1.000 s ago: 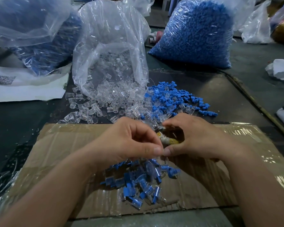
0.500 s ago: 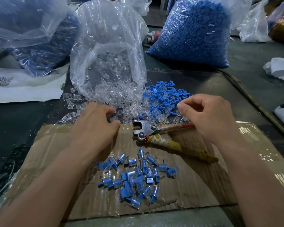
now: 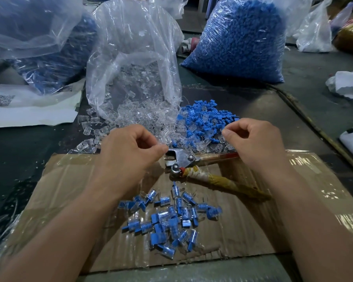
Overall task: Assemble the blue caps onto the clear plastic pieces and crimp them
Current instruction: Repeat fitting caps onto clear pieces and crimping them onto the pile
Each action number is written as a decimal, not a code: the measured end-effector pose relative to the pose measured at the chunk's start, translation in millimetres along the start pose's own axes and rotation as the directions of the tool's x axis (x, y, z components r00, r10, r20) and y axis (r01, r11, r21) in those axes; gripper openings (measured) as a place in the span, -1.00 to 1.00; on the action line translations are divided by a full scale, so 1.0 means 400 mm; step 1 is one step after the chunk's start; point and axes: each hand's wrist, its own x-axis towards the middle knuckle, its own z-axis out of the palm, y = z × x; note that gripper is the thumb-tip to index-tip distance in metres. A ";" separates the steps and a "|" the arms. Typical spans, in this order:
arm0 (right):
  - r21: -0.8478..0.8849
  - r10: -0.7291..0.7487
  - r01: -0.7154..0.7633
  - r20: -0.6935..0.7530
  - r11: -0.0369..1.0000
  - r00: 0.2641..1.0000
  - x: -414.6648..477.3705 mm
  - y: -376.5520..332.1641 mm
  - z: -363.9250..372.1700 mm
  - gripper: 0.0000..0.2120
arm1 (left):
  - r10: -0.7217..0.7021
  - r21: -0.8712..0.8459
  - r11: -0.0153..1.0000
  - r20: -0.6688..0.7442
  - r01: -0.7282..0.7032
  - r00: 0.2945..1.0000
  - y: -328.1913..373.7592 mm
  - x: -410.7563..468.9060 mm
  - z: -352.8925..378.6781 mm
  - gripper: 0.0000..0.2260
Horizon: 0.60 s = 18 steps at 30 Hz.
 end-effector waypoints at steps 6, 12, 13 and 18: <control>-0.130 -0.032 0.043 0.086 0.991 0.996 0.016 0.004 0.044 -0.78 | 0.018 -0.120 0.993 0.041 -0.013 0.999 0.010 -0.008 0.011 -0.83; -0.324 0.045 0.016 0.180 0.946 0.983 0.028 0.008 0.059 -0.80 | -0.016 -0.243 0.969 0.092 0.038 0.996 0.015 -0.008 0.008 -0.89; -0.317 0.049 0.011 0.182 0.948 0.982 0.028 0.005 0.060 -0.83 | -0.030 -0.252 0.966 0.107 0.056 0.994 0.014 -0.008 0.009 -0.87; -0.278 0.059 0.005 0.219 0.961 0.974 0.028 -0.005 0.059 -0.93 | -0.084 -0.301 0.945 0.167 0.132 0.982 0.016 -0.010 0.009 -0.84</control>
